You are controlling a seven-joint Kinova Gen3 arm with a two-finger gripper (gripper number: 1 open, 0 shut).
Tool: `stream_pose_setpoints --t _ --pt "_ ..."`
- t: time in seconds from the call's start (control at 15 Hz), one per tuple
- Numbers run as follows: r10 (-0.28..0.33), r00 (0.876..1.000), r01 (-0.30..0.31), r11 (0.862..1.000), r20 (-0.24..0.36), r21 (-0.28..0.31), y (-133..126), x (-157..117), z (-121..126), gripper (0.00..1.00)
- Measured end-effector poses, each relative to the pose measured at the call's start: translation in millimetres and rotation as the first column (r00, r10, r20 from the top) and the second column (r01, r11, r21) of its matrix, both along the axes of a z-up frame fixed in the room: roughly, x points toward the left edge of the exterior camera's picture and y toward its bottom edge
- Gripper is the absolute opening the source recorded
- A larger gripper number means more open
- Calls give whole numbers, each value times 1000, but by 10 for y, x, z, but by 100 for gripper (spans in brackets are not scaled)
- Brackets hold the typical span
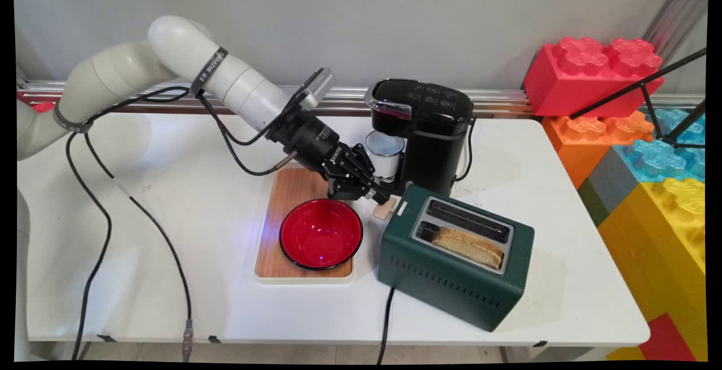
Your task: Press the toaster switch
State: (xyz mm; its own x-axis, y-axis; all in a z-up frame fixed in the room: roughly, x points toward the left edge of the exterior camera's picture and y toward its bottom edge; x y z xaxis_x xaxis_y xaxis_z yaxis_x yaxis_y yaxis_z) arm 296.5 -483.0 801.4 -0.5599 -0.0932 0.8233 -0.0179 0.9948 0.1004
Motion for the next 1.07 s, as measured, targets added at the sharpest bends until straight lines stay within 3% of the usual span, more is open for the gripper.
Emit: stream_pose_setpoints --t 1.07 --pt "11 1000 -11 1000 7 27 15 -26 -383 0"
